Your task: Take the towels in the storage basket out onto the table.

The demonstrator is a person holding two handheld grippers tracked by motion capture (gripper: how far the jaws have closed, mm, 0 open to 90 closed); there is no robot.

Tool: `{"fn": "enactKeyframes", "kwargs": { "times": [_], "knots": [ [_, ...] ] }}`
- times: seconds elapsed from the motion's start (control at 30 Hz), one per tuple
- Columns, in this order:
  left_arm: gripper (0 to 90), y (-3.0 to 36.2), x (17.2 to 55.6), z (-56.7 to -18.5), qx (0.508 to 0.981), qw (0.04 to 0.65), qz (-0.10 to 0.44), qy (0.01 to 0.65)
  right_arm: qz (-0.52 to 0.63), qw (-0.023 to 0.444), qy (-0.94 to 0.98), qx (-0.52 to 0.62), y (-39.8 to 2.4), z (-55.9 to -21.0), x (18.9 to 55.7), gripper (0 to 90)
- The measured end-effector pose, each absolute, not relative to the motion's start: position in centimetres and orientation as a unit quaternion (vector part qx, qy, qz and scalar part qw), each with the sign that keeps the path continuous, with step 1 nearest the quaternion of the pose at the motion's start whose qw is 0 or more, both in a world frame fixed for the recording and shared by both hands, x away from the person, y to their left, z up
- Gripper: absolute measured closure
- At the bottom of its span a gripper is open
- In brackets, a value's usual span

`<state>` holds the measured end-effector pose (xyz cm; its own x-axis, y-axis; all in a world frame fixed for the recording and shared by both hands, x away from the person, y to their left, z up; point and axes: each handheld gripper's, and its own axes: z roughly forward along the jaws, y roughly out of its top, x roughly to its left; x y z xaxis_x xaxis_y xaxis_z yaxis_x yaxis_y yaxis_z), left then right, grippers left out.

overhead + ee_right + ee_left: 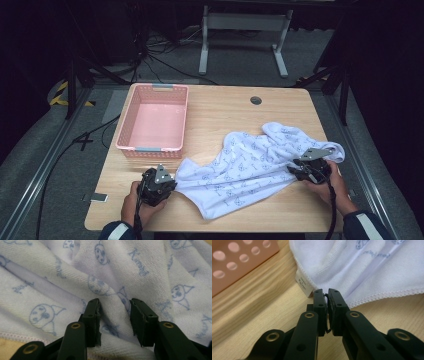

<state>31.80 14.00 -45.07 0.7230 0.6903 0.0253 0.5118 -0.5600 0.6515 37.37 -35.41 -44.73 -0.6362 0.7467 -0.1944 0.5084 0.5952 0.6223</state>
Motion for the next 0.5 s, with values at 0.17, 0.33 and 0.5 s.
{"fn": "enactKeyframes", "kwargs": {
  "times": [0.17,0.33,0.5],
  "knots": [
    [57.8,12.4,32.4,-44.1,0.87,0.316,0.173,0.337,0.257,0.223,0.875,0.344,-35.1,-44.6,37.0,58.3],
    [48.1,10.8,34.5,-43.7,0.863,0.326,0.198,0.332,0.258,0.205,0.888,0.321,-35.1,-44.5,36.0,61.6],
    [50.7,10.4,37.0,-45.1,0.861,0.302,0.18,0.367,0.265,0.185,0.896,0.303,-35.6,-44.5,35.0,62.4]
  ]
}}
